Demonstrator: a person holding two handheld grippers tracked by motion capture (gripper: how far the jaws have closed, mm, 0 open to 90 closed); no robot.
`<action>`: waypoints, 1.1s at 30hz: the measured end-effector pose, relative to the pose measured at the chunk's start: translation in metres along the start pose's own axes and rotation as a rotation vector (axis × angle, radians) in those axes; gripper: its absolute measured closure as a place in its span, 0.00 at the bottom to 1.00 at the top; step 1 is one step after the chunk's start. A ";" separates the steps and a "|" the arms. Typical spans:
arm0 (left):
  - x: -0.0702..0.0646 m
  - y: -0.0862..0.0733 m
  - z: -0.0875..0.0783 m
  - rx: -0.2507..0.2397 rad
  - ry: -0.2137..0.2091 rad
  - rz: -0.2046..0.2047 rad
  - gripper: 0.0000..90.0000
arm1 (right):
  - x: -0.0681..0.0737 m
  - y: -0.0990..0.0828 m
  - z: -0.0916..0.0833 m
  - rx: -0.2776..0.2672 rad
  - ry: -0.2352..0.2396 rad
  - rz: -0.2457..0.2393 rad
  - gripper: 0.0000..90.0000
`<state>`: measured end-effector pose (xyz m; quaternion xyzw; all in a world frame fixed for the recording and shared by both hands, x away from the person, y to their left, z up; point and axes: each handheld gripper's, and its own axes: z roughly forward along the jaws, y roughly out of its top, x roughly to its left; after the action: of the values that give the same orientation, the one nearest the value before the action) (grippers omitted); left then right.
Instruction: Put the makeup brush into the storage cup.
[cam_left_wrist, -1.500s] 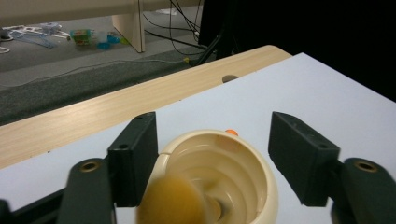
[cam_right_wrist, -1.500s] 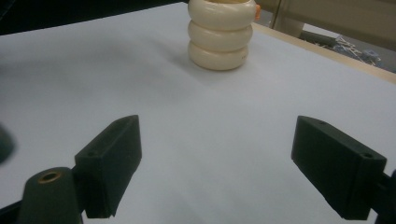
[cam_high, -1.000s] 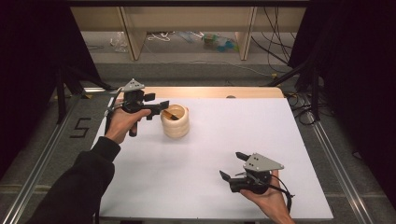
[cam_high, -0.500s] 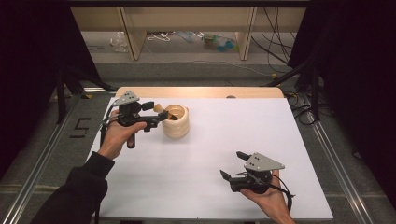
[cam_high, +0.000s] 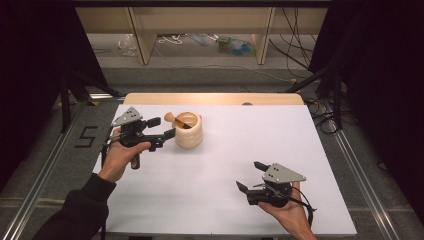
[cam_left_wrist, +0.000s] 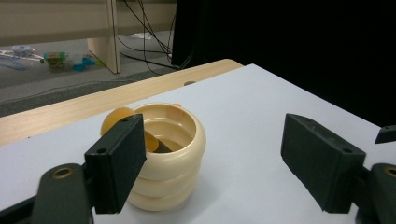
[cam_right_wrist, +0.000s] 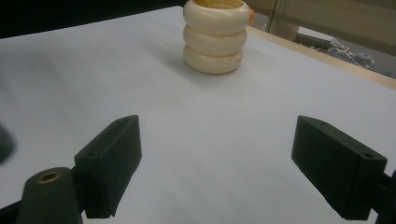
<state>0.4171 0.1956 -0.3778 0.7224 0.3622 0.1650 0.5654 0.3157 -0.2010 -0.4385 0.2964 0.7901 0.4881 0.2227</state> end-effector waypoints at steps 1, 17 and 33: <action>-0.001 -0.001 0.000 0.003 -0.004 -0.004 0.24 | 0.000 0.000 0.000 0.001 -0.001 0.001 0.19; -0.006 -0.029 -0.016 -0.009 -0.026 0.016 0.24 | -0.001 0.001 -0.002 -0.014 -0.015 -0.001 0.19; -0.021 -0.056 -0.034 -0.034 -0.052 0.079 0.23 | -0.008 0.000 -0.006 -0.060 -0.055 0.052 0.18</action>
<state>0.3622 0.2100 -0.4167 0.7303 0.3160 0.1746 0.5800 0.3177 -0.2107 -0.4352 0.3233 0.7607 0.5091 0.2403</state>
